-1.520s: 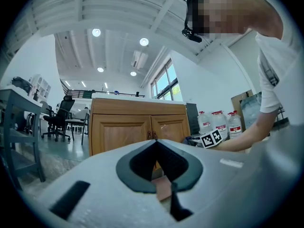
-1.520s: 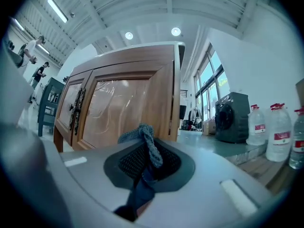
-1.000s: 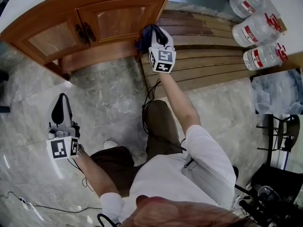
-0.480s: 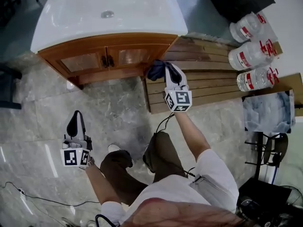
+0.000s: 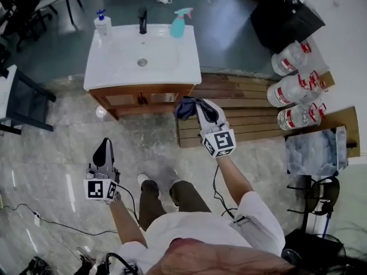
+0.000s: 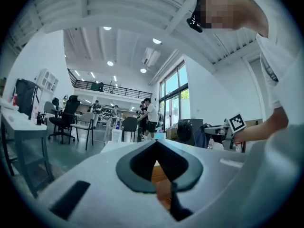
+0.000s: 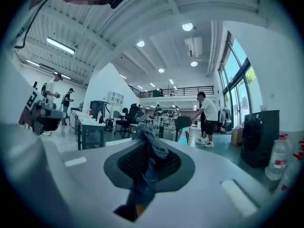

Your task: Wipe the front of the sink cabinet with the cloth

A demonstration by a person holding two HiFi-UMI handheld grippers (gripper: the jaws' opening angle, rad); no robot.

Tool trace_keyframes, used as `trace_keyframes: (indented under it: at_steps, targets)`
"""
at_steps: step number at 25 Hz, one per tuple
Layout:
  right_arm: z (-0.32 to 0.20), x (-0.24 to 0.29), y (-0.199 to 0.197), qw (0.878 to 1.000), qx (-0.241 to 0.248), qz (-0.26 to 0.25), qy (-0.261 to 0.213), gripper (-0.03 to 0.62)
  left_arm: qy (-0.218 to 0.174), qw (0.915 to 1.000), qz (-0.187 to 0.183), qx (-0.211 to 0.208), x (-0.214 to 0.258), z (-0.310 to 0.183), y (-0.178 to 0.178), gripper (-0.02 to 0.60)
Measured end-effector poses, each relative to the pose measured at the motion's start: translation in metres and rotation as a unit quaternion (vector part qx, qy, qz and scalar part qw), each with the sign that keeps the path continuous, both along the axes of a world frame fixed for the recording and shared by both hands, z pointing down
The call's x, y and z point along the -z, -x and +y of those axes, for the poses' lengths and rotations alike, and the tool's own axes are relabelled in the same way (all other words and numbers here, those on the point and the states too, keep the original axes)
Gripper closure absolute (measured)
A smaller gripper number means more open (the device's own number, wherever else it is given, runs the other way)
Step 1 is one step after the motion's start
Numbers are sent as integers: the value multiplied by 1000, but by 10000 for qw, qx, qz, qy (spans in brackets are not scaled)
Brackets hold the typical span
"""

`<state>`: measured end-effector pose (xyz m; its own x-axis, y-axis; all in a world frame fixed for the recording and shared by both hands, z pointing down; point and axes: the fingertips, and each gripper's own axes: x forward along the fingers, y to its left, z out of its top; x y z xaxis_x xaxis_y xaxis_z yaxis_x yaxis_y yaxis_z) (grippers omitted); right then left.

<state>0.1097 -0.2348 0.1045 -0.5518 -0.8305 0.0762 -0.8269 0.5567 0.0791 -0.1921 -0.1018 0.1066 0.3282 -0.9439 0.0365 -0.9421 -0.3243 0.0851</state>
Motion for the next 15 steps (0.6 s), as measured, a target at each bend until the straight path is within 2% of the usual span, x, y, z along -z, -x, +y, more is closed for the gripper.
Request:
trace_keyframes:
  at_steps: [4,8,12,15]
  targets:
    - [34,95,1,9994,311,-151,-97,551,-65,9995,-310,-52,83,16,-14,580]
    - [66,174,-8,9979,540,-310,-188,551,-126,9992,-363,-55,146,35,-39,580]
    - [98,221,-16,9960,764,-434,-190,551,-240,9990,-343,-170,189,47,-66,580]
    - [115,235,-19,9934,984,-542,-230,551,-327,9983,-382,-288,202,56,-85,580]
